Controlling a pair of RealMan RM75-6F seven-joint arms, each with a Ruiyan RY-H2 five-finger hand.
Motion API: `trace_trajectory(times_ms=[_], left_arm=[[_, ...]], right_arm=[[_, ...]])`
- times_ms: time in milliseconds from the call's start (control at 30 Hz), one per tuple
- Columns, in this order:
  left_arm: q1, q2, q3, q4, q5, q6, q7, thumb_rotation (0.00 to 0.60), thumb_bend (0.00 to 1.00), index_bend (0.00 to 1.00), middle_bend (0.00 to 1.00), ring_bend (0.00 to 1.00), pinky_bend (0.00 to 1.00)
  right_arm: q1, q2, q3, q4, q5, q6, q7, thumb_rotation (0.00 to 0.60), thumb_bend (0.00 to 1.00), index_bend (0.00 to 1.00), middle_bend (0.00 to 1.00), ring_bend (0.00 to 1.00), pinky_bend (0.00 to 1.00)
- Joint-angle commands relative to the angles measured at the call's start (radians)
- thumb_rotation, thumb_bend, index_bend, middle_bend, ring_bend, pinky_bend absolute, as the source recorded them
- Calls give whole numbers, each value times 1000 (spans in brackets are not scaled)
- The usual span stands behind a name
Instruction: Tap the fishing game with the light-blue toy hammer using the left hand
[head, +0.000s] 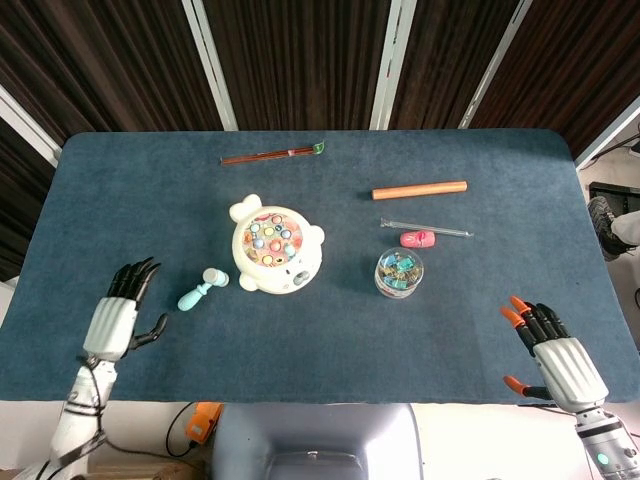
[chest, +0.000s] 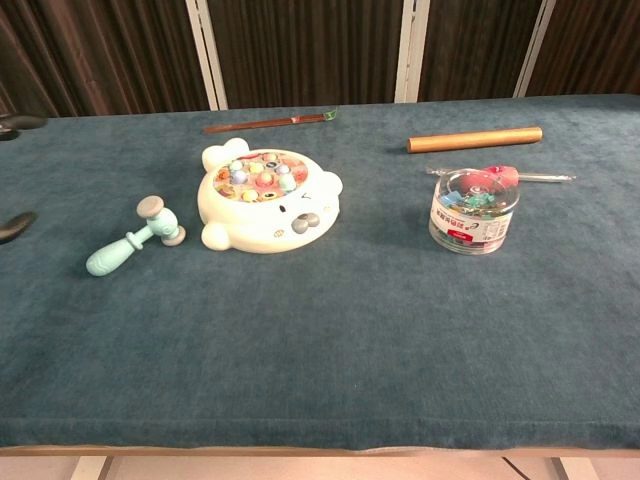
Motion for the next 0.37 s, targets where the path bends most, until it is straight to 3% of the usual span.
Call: trace_trajectory(times_ms=[33, 167, 367], left_arm=[[214, 186, 152, -177, 102, 229, 128, 600, 390, 0, 0, 0, 0], [261, 196, 151, -168, 147, 309, 130, 600, 391, 0, 0, 0, 0], [248, 217, 135, -169, 137, 250, 98, 600, 392, 0, 0, 0, 0]], right_arm=[[-3, -7, 1, -5, 4, 0, -20, 600, 305, 0, 0, 0, 0], [-2, -18, 4, -9, 13, -8, -52, 600, 305, 0, 0, 0, 0], [-3, -32, 2, -9, 11, -12, -85, 600, 305, 0, 0, 0, 0]])
